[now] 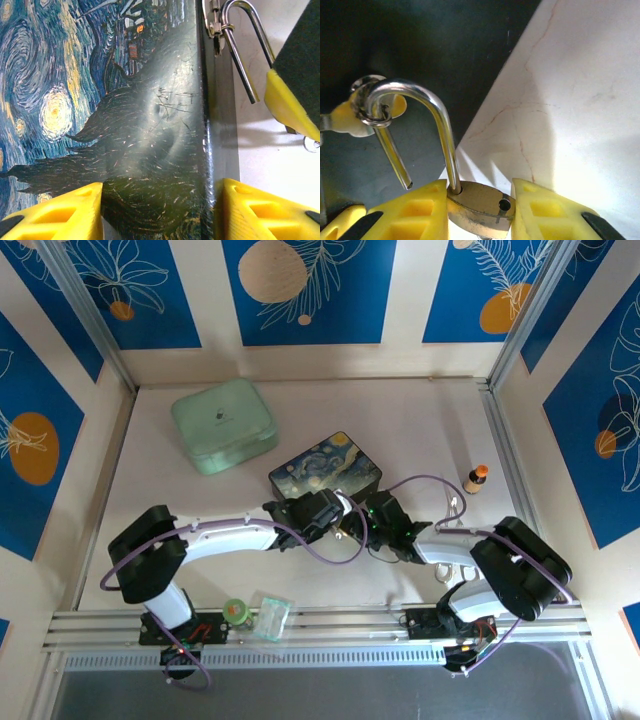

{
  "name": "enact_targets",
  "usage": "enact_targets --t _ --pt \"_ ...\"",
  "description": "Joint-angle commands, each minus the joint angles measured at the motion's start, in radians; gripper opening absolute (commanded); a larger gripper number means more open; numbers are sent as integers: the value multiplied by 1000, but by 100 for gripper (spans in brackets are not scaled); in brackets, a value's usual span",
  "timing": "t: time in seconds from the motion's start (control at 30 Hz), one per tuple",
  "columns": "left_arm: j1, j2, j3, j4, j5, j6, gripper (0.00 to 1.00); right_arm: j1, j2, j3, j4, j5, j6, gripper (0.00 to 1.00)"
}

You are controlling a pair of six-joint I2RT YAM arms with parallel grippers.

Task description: Unlock the padlock with the key

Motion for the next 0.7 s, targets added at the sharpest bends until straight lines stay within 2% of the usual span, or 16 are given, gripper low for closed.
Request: enact_targets --t 0.0,0.4,0.47,0.67 --pt "-32 45 -54 -199 133 45 53 -46 -58 16 99 43 47 28" --pt "-41 49 -54 -224 105 29 53 -113 -19 7 125 14 79 29" --pt "-40 48 -56 -220 84 21 53 -115 -17 19 86 0 62 29" --pt "-31 80 -21 -228 -82 -45 58 -110 24 64 -144 -75 -62 28"
